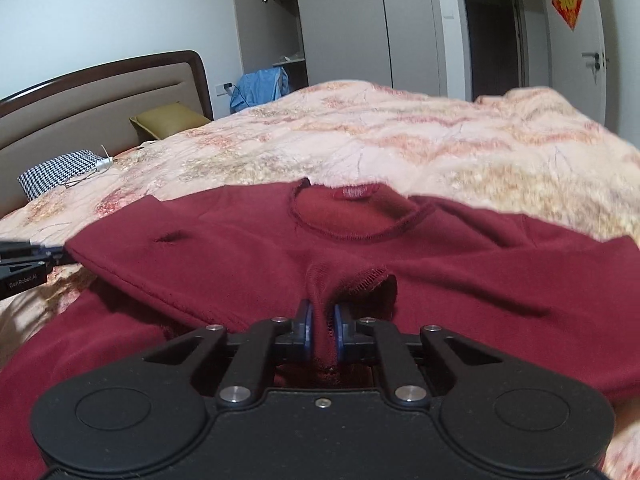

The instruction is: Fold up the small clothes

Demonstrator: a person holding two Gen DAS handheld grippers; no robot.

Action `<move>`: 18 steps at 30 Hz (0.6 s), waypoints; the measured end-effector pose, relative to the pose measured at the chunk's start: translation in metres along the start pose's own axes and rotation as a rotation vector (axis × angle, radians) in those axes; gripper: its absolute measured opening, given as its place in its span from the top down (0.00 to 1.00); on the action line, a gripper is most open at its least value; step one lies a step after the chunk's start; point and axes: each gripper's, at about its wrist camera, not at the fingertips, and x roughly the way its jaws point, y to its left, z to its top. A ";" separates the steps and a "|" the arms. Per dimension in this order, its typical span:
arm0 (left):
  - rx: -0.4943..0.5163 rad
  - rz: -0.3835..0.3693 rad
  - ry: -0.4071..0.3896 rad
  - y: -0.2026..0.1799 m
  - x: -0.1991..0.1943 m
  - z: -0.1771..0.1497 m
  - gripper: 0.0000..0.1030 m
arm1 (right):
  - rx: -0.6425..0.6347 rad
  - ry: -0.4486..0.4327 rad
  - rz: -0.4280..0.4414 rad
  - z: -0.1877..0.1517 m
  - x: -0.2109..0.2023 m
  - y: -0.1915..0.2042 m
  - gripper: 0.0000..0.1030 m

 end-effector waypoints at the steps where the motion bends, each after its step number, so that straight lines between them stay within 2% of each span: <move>1: -0.071 -0.016 0.031 0.005 0.001 -0.002 0.95 | -0.001 0.003 -0.003 -0.002 0.002 0.000 0.89; 5: -0.231 -0.055 0.114 0.026 0.016 -0.007 0.95 | -0.033 0.002 -0.021 -0.004 0.005 0.006 0.87; 8: -0.261 -0.077 0.135 0.034 0.020 -0.008 0.94 | -0.040 -0.008 -0.022 -0.005 0.002 0.007 0.82; 10: -0.243 -0.084 0.141 0.035 0.018 -0.007 0.91 | -0.027 -0.019 -0.018 -0.004 -0.002 0.005 0.73; 12: -0.229 -0.077 0.154 0.032 0.015 -0.007 0.87 | -0.024 -0.038 -0.011 -0.003 -0.011 0.004 0.54; 13: -0.225 -0.082 0.158 0.032 0.012 -0.007 0.83 | -0.029 -0.046 -0.011 -0.003 -0.016 0.003 0.49; 15: -0.215 -0.090 0.155 0.026 0.004 -0.007 0.44 | -0.053 -0.067 -0.007 -0.004 -0.028 -0.001 0.30; 17: -0.203 -0.066 0.139 0.021 -0.006 -0.008 0.28 | -0.088 -0.098 -0.018 -0.003 -0.041 -0.009 0.19; 18: -0.196 -0.050 0.132 0.019 -0.010 -0.007 0.27 | -0.099 -0.114 -0.030 -0.003 -0.047 -0.016 0.15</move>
